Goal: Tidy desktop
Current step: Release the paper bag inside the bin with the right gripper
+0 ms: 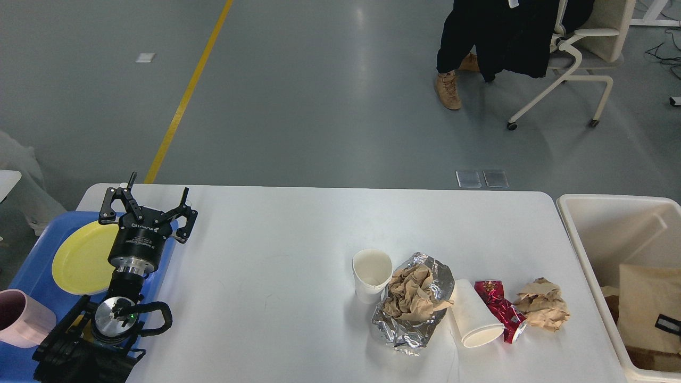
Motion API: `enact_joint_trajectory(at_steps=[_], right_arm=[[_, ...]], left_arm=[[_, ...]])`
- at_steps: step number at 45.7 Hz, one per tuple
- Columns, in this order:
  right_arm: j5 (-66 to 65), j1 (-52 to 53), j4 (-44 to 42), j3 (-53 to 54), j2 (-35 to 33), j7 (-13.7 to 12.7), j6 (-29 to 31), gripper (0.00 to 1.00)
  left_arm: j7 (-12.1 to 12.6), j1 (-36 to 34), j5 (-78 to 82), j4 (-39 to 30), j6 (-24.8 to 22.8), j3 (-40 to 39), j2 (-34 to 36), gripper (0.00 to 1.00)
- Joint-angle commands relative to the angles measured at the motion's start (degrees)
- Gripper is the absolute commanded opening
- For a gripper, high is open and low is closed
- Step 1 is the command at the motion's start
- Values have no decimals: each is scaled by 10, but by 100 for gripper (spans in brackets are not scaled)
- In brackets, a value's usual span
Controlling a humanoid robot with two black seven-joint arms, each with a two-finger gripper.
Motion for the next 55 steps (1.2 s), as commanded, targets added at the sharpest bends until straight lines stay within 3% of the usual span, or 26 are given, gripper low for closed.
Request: enact_joint_trajectory(at_steps=[1,37,38,41,43,49,55], right_arm=[[0,-25,-10,5,22,-3,-13,0],[0,-21,-14,3,57,-18,-18,0],[0,-21,-16,4,57,-18,-22,7],[1,-22,-26,4,57,-17,-52,53],[1,-23,-29,6,59,-15,-90,72],[1,-25,-26,9,60,-14,-168,92],[1,-22,-26,9,55,-14,-170,93]], left_arm=[[0,0,0,0,0,0,0,96],[0,0,0,0,0,0,0,96],[0,0,0,0,0,0,0,96],[0,0,0,0,0,0,0,96],[0,0,0,0,0,0,0,96],[0,0,0,0,0,0,0,96],[0,0,0,0,0,0,0,96]])
